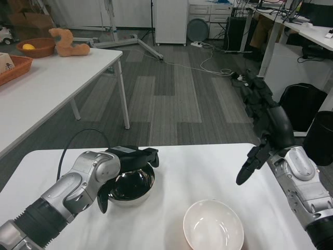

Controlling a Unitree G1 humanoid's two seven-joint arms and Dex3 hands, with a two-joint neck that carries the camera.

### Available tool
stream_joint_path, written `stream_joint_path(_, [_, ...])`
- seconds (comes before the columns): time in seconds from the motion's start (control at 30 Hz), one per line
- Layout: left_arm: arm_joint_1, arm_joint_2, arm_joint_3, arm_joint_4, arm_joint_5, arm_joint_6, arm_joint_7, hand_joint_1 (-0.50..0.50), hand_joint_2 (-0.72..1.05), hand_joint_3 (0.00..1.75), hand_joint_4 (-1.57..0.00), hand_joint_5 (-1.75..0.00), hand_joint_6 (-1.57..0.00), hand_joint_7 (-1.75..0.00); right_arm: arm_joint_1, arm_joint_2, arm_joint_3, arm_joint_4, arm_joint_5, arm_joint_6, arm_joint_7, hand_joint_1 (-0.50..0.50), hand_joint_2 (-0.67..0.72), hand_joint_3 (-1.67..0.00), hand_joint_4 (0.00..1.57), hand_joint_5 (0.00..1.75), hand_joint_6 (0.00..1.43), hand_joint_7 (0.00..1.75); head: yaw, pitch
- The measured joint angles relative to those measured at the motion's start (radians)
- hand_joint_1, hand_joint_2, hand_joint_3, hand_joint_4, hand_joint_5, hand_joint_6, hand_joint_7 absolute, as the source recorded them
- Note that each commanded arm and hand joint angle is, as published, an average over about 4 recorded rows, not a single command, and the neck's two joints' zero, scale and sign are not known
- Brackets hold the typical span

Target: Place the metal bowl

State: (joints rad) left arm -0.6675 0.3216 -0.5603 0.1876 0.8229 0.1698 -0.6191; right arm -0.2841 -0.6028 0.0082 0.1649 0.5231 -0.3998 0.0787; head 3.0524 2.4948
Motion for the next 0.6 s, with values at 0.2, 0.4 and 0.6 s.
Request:
stream_joint_path(0.2, [-0.003,0.000,-0.001,-0.014,0.001,0.011,-0.014,-0.50,-0.19,0.74,0.00,-0.72,0.00,-0.84,0.000,0.000,0.000,0.006,0.001,0.000,0.000,-0.42,0.47,0.00,0.00,0.00,0.00,0.00,-0.004,-0.005])
stream_joint_path(0.4, [-0.003,0.001,0.003,-0.062,0.011,0.016,-0.022,-0.50,-0.15,0.92,0.00,-0.62,0.00,-0.84,0.000,0.000,0.001,0.007,0.001,0.000,0.000,-0.43,0.47,0.00,0.00,0.00,0.00,0.00,-0.004,-0.009])
stream_joint_path(0.6, [-0.022,0.001,0.054,-0.132,0.015,0.017,-0.022,-0.50,-0.10,1.07,0.00,-0.62,0.00,-0.84,-0.007,0.000,0.002,0.011,0.001,0.000,0.000,-0.43,0.47,0.00,0.00,0.00,0.00,0.00,-0.002,-0.003])
